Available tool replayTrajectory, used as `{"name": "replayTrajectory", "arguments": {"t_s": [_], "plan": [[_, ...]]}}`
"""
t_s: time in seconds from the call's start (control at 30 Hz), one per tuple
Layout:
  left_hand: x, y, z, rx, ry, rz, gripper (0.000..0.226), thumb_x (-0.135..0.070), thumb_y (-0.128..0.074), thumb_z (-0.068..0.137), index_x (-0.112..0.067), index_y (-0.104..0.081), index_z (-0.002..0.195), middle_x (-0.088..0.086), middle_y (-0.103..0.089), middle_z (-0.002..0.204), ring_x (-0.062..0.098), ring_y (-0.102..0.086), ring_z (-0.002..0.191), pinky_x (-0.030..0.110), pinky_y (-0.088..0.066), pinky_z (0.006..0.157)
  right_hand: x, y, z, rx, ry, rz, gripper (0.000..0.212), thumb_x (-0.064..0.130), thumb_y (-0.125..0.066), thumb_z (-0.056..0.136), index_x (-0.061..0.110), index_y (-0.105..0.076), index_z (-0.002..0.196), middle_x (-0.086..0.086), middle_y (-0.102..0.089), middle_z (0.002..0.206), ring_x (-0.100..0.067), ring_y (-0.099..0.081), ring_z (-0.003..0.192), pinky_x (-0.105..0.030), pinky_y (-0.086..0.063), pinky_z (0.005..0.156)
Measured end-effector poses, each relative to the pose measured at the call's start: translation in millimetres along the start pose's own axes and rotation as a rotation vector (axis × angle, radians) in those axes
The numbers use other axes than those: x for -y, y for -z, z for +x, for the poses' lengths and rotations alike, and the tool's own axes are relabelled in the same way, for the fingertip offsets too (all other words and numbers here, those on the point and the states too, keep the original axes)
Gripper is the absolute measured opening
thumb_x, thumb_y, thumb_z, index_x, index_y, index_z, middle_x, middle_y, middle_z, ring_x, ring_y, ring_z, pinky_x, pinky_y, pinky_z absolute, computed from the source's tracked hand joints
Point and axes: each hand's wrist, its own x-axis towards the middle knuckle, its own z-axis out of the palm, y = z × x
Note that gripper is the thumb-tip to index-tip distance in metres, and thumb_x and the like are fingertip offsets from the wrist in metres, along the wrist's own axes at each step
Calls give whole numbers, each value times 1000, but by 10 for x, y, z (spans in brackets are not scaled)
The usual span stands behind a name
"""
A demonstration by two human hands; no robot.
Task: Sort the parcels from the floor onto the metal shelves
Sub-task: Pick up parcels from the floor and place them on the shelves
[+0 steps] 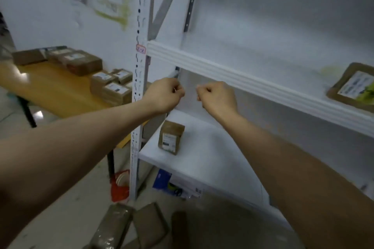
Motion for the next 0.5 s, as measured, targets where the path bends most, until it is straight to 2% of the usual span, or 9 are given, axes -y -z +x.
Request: {"name": "replayTrajectory", "arguments": {"t_s": [0.07, 0.17, 0.27, 0.33, 0.4, 0.47, 0.5], "plan": [[333, -184, -219, 35, 113, -11, 26, -30, -55, 96, -12, -61, 78, -1, -58, 68, 18, -56, 67, 27, -37, 54, -143, -363, -126, 102, -37, 17, 40, 37, -52, 95, 8, -72, 75, -10, -70, 71, -28, -66, 68, -38, -56, 67], [799, -468, -537, 103, 290, -18, 24, -31, -54, 96, -14, -63, 81, 2, -62, 73, 20, -60, 71, 30, -46, 55, -386, -878, -303, 241, -76, 66, 35, 36, -54, 96, 13, -68, 75, -2, -68, 74, -23, -65, 71, -32, -52, 66], [1192, -762, -854, 157, 501, -67, 23, -31, -56, 95, -11, -66, 88, 6, -67, 84, 23, -64, 79, 40, -57, 70, -659, -1336, -495, 431, -117, 132, 17, 29, -55, 96, 19, -66, 87, 1, -68, 85, -21, -67, 82, -37, -55, 74], [1410, -960, -1037, 179, 635, -101, 23, -28, -57, 94, -8, -66, 88, 10, -68, 87, 25, -66, 81, 42, -58, 72, -859, -1615, -595, 576, -155, 159, 12, 26, -56, 96, 25, -63, 86, 2, -69, 83, -17, -67, 80, -36, -55, 76], [1598, -1147, -1193, 186, 750, -141, 19, -26, -56, 95, -11, -65, 86, 8, -67, 85, 20, -65, 76, 32, -54, 60, -1044, -1892, -643, 721, -183, 144, 14, 24, -57, 95, 26, -63, 83, 5, -70, 78, -11, -67, 75, -36, -56, 79], [1771, -1317, -1355, 170, 847, -191, 16, -22, -55, 96, -12, -63, 84, 4, -63, 78, 16, -61, 68, 22, -43, 49, -1222, -2163, -682, 829, -217, 101, 16, 22, -58, 96, 21, -65, 81, -2, -73, 86, -19, -68, 82, -39, -57, 85], [1854, -1394, -1443, 162, 886, -205, 16, -21, -56, 96, -13, -63, 83, 3, -62, 74, 15, -59, 65, 21, -41, 48, -1310, -2292, -712, 865, -255, 95, 17, 20, -58, 95, 19, -66, 80, -6, -73, 90, -23, -68, 87, -41, -57, 87]]}}
